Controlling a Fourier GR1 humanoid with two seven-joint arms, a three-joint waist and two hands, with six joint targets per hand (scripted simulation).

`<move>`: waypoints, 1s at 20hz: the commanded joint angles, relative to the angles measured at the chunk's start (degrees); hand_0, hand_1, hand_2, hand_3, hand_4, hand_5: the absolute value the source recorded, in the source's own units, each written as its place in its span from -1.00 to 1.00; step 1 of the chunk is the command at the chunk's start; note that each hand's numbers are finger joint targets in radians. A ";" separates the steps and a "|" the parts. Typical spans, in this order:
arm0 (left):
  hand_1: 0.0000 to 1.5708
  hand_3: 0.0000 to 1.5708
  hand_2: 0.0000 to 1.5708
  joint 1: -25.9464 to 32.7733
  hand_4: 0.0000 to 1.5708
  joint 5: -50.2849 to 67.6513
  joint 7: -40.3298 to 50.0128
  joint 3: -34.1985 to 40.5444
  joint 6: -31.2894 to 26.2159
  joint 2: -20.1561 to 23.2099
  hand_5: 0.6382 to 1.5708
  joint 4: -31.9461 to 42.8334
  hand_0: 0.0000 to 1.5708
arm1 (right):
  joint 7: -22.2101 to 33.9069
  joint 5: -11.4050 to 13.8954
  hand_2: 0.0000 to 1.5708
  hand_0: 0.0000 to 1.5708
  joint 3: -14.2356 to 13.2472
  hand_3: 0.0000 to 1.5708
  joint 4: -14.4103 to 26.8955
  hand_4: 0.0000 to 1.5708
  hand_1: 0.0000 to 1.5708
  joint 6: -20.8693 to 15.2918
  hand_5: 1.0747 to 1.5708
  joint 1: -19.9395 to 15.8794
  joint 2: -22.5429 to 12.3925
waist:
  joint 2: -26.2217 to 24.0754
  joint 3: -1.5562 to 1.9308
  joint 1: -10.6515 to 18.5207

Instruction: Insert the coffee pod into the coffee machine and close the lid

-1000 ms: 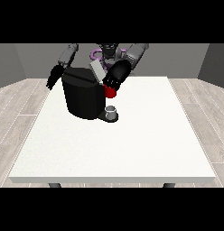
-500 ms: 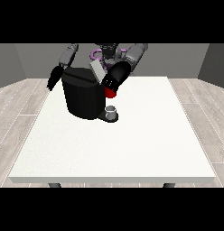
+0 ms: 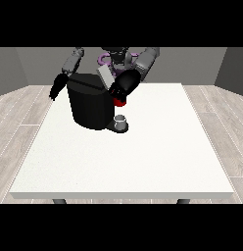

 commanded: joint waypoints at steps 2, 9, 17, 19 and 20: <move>0.38 0.02 0.37 1.50 -1.00 -1.83 -2.51 -0.34 3.81 1.42 1.00 0.80 0.38 | 1.55 0.91 -1.00 -1.00 1.24 -1.00 -1.97 -0.73 -1.00 0.80 1.00 1.29 -0.66 | -0.33 -0.04 -1.30; -1.00 -0.29 -0.13 0.03 -1.00 -4.10 -2.60 -1.11 5.30 2.83 1.00 0.21 -1.00 | 1.25 0.63 -1.00 -1.00 0.50 -1.00 -0.39 -0.78 -1.00 0.54 1.00 -0.35 -0.64 | 1.44 -0.02 -0.66; -1.00 -0.42 -0.33 -2.33 -1.00 -3.80 -4.10 -0.02 3.47 5.10 1.00 0.04 -1.00 | -2.28 0.38 -1.00 -1.00 -0.44 -1.00 1.35 -0.89 -1.00 -0.23 1.00 -0.55 -0.41 | 2.86 0.01 0.55; -1.00 -0.58 -0.45 1.53 -1.00 -4.84 -0.72 -1.91 5.54 -1.09 1.00 0.12 -1.00 | 0.22 1.38 -1.00 -1.00 0.72 -1.00 1.61 -0.89 -1.00 -2.43 1.00 0.66 2.15 | -1.16 -0.01 1.51; -1.00 -0.68 -0.54 2.21 -1.00 -4.63 -2.83 -1.99 4.04 0.21 1.00 0.08 -1.00 | 0.81 -0.05 -1.00 -1.00 -0.91 -1.00 1.76 -0.81 -1.00 -0.92 1.00 0.22 0.38 | -2.55 -0.01 2.47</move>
